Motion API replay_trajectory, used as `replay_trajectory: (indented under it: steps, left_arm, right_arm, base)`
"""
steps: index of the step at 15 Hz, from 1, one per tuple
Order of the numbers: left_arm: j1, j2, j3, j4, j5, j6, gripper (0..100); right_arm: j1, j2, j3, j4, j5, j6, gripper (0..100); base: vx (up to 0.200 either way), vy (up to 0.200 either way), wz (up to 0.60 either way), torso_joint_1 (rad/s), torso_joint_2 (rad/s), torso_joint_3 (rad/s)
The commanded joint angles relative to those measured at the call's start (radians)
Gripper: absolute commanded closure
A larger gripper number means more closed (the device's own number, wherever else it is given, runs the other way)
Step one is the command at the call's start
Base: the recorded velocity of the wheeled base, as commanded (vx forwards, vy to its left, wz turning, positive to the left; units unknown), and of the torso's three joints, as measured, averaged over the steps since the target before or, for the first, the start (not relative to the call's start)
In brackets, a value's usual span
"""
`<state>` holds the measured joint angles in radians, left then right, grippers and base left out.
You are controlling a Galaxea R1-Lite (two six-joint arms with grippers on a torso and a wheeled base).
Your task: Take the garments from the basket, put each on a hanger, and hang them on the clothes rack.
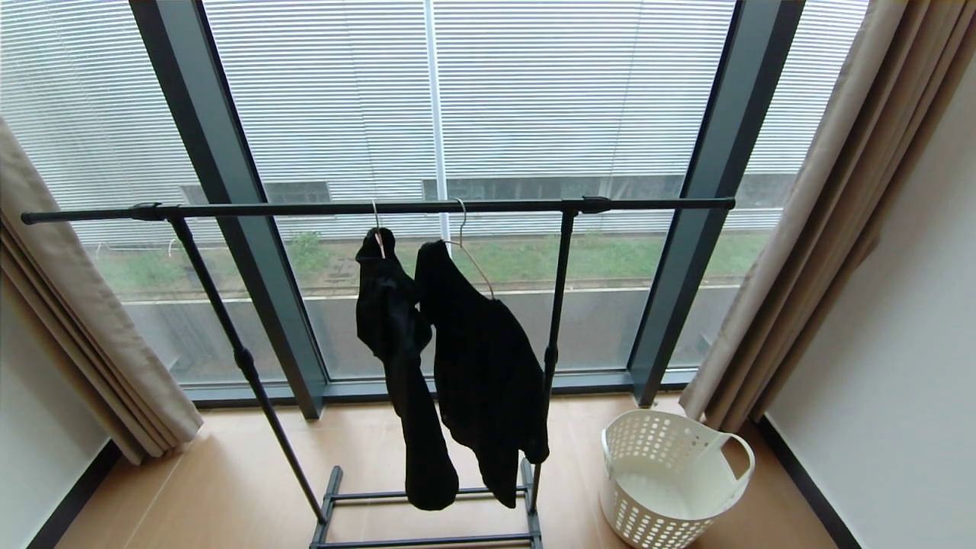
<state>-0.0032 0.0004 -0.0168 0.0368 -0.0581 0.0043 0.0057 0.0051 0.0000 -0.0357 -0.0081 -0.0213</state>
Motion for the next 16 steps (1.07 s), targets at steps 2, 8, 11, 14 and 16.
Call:
replay_trajectory:
  steps: [2, 8, 11, 14, 16]
  left_arm:
    - [0.000, 0.000, 0.000, 0.000, 0.000, 0.000, 0]
    - [0.000, 0.000, 0.000, 0.000, 0.000, 0.000, 0]
    - [0.000, 0.000, 0.000, 0.000, 0.000, 0.000, 0]
    - [0.000, 0.000, 0.000, 0.000, 0.000, 0.000, 0]
    - [0.000, 0.000, 0.000, 0.000, 0.000, 0.000, 0]
  right_arm:
    - [0.000, -0.001, 0.000, 0.000, 0.003, 0.004, 0]
    - [0.000, 0.001, 0.000, 0.000, 0.002, 0.004, 0]
    - [0.000, 0.001, 0.000, 0.000, 0.002, 0.004, 0]
    - [0.000, 0.001, 0.000, 0.000, 0.002, 0.006, 0]
    - [0.000, 0.001, 0.000, 0.000, 0.002, 0.006, 0]
  base:
    - [0.000, 0.000, 0.00, 0.000, 0.00, 0.000]
    - [0.000, 0.000, 0.00, 0.000, 0.00, 0.000]
    - [0.000, 0.000, 0.00, 0.000, 0.00, 0.000]
    - [0.000, 0.000, 0.00, 0.000, 0.00, 0.000]
    - [0.000, 0.000, 0.00, 0.000, 0.00, 0.000]
